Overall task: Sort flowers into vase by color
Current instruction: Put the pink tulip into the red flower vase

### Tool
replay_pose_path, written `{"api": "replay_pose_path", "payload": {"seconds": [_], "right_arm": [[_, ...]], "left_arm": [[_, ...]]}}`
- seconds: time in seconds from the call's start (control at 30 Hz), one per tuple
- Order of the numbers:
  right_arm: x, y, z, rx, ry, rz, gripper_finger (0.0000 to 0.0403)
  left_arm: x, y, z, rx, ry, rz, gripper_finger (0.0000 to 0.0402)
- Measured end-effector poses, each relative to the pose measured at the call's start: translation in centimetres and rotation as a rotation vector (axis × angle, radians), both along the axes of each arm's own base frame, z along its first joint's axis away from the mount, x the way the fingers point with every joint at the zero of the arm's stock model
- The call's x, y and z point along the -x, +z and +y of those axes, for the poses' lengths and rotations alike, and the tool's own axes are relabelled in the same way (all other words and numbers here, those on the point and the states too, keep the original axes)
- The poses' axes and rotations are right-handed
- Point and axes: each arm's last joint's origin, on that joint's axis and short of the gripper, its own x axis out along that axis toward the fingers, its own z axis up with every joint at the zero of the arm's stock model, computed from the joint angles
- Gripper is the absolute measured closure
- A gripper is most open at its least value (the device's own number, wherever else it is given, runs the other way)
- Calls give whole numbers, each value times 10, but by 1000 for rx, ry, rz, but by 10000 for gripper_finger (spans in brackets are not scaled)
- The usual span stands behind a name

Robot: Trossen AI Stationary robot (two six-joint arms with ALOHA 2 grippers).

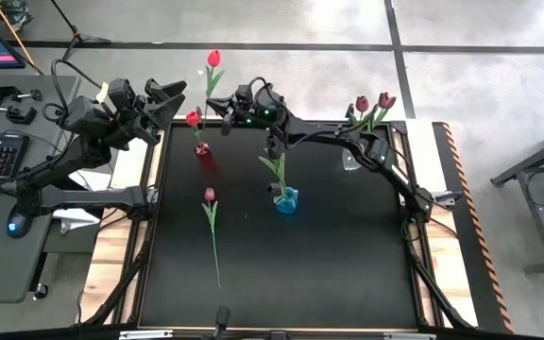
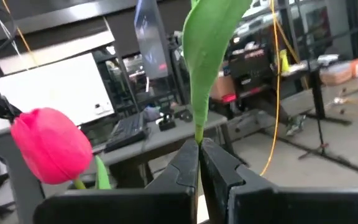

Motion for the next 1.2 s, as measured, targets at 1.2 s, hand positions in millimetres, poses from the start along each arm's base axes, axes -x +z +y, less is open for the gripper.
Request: {"api": "replay_pose_path", "payload": {"seconds": [1.2], "right_arm": [[-14, -37, 6, 37, 22, 86, 403]], "left_arm": [[0, 0, 0, -21, 10, 9, 170]]}}
